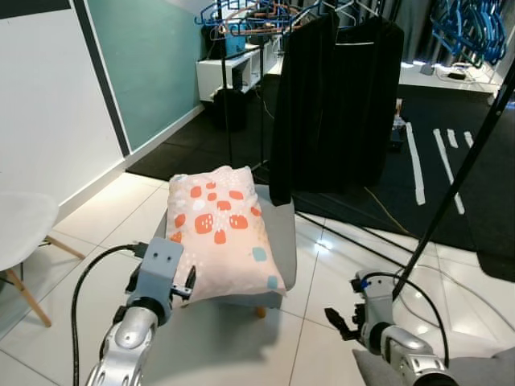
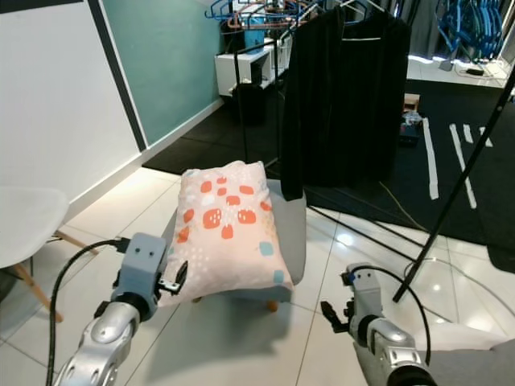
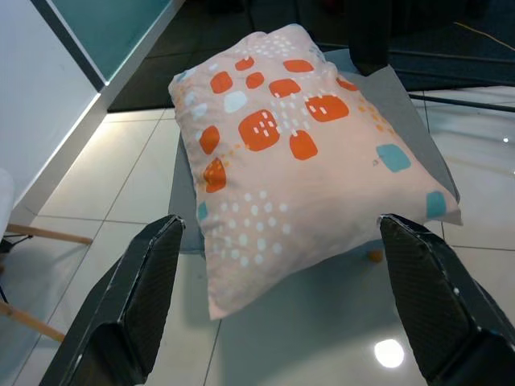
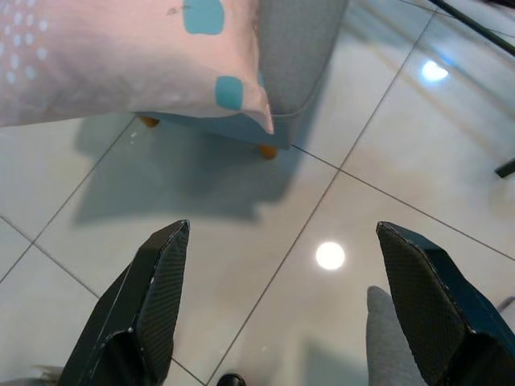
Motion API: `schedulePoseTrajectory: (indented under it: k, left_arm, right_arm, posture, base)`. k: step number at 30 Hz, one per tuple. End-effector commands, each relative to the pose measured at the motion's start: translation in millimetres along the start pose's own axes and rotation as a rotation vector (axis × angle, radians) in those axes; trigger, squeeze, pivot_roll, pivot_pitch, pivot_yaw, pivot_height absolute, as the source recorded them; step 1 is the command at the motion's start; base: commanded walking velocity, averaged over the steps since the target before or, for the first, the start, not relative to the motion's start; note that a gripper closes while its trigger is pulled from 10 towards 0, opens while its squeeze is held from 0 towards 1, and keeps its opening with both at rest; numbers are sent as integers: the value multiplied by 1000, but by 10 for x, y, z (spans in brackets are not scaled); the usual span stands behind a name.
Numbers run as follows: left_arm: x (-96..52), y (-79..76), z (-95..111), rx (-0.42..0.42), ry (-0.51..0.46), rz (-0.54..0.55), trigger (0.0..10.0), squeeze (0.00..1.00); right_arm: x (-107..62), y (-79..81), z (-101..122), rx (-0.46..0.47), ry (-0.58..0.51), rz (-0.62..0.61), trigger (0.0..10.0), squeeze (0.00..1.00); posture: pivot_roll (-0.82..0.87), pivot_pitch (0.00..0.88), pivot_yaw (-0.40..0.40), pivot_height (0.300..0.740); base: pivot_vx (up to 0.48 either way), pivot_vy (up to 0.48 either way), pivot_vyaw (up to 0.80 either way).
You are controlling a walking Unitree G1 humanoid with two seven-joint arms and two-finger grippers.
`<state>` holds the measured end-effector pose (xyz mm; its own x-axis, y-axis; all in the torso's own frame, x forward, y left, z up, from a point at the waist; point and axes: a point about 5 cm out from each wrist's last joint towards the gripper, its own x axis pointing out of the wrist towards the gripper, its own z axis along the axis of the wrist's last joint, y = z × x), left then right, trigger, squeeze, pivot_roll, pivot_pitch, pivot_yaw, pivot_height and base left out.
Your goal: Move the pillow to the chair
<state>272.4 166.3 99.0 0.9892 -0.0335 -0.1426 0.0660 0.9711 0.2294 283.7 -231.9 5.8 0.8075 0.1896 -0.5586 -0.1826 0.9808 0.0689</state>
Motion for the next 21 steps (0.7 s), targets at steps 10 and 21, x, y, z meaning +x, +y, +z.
schedulePoseTrajectory:
  k: [10,21]
  left_arm:
    - [6,-21,79,20,-21,-20,10000,0]
    - [8,-71,104,31,-21,-43,10000,0]
  right_arm:
    - [-14,10,-83,18,13,-8,10000,0]
    - [-32,-9,-107,14,21,-6,10000,0]
  posture:
    - [-125,22,-22,740]
    - [-128,23,-30,740]
  base:
    - [0,0,0]
    - [0,-170,0]
